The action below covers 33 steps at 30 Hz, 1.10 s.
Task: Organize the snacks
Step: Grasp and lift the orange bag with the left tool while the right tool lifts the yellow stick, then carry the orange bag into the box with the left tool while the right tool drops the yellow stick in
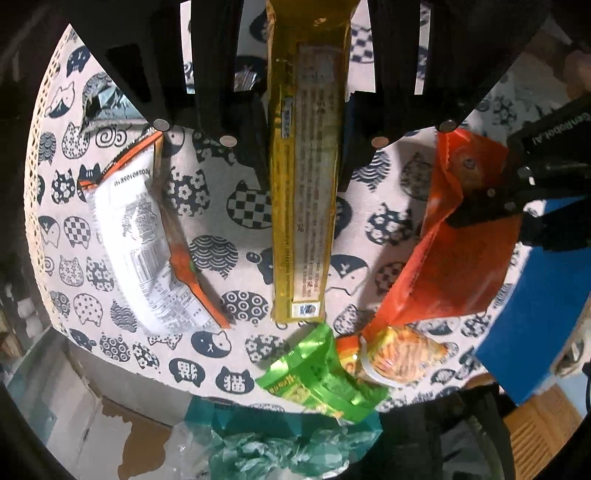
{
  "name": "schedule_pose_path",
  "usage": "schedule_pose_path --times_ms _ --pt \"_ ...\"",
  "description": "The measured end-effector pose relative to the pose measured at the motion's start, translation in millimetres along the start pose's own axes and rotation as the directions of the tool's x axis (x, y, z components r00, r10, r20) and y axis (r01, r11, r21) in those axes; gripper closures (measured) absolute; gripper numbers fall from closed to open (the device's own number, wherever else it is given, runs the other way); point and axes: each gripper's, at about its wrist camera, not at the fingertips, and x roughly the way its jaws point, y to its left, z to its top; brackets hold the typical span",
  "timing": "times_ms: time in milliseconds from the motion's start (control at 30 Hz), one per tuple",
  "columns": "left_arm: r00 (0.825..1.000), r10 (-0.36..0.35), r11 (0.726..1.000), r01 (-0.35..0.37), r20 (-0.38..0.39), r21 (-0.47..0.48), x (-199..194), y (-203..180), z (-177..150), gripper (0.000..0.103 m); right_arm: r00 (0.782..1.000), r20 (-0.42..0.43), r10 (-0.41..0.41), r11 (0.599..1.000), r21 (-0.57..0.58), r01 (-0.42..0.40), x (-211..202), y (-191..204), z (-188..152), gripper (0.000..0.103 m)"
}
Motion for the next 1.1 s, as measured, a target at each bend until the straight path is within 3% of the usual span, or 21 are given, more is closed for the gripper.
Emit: schedule_pose_path --times_ms 667,1100 --pt "0.996 -0.006 1.0 0.005 0.093 0.012 -70 15 -23 0.074 0.993 0.109 0.039 0.999 -0.042 -0.035 -64 36 -4 0.076" --pt "0.978 0.024 0.999 -0.03 0.207 0.026 -123 25 -31 0.074 0.975 0.213 0.068 0.995 -0.092 -0.05 -110 69 11 0.076"
